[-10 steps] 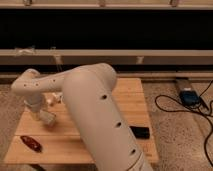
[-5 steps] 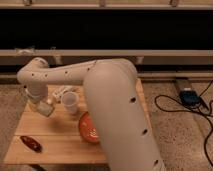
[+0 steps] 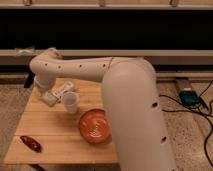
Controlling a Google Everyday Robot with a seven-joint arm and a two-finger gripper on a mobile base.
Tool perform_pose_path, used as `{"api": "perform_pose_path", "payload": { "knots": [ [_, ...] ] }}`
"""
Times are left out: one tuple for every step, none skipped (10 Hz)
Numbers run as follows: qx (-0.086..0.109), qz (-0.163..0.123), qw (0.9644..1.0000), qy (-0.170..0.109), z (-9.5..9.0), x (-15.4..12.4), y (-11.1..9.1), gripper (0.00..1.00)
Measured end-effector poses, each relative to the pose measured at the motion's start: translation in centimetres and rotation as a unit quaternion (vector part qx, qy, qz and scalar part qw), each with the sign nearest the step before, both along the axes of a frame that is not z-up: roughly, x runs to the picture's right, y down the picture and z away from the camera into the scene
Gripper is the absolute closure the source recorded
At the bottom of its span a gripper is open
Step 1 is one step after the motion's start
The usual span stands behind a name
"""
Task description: Place the white sponge in the ceramic cup
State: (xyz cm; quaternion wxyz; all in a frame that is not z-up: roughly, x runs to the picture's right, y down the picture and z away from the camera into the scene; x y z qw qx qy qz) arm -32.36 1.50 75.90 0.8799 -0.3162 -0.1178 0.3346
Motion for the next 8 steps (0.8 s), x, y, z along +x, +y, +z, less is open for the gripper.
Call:
{"api": "perform_pose_path", "payload": {
  "knots": [
    [0.003, 0.016, 0.9999, 0.0, 0.1, 0.9, -1.0, 1.0],
    [0.004, 0.026, 0.9997, -0.001, 0.2, 1.2, -1.3, 1.0],
    [0.003, 0.036, 0.9994, -0.001, 0.3, 1.7, -1.8, 1.0],
    [0.004, 0.048, 0.9988, 0.002, 0.6, 2.6, -2.4, 1.0],
    [0.003, 0.063, 0.998, 0.004, 0.7, 3.5, -2.7, 1.0],
    [0.003, 0.067, 0.9977, 0.004, 0.7, 3.6, -2.7, 1.0],
    [0.002, 0.079, 0.9969, 0.007, 0.8, 4.4, -2.9, 1.0],
    [0.0, 0.088, 0.9961, 0.008, 0.9, 5.1, -2.9, 1.0]
  ]
}}
